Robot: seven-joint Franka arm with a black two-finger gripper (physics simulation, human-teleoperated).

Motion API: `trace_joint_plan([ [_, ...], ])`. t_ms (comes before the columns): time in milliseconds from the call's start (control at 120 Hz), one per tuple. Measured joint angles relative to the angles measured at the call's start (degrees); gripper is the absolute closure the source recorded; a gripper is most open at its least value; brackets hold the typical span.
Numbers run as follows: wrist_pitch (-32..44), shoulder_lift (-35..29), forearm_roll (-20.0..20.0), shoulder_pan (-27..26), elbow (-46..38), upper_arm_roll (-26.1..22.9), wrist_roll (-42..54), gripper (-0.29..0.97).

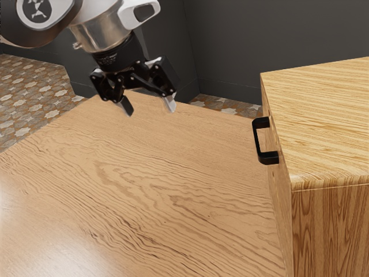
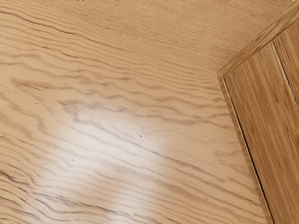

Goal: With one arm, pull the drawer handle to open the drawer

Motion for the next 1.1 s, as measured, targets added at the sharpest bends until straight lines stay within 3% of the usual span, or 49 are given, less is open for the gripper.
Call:
trace_joint_plan([
  [183,4.08,-0.95,-1.27,-0.88,-2.83,-0.56,-7.79,0.0],
  [292,14.22,-7.77,-6.52,-1.23,-16.92,-0.67,-11.26,0.0],
  [492,30.69,-11.94,-12.39,-4.07,-26.29,-0.87,-16.23,0.0],
  [758,43.67,-12.25,-13.83,-7.12,-32.04,-1.18,-20.78,0.0],
  [1100,50.11,-10.4,-14.05,-9.43,-33.41,-1.18,-24.53,0.0],
])
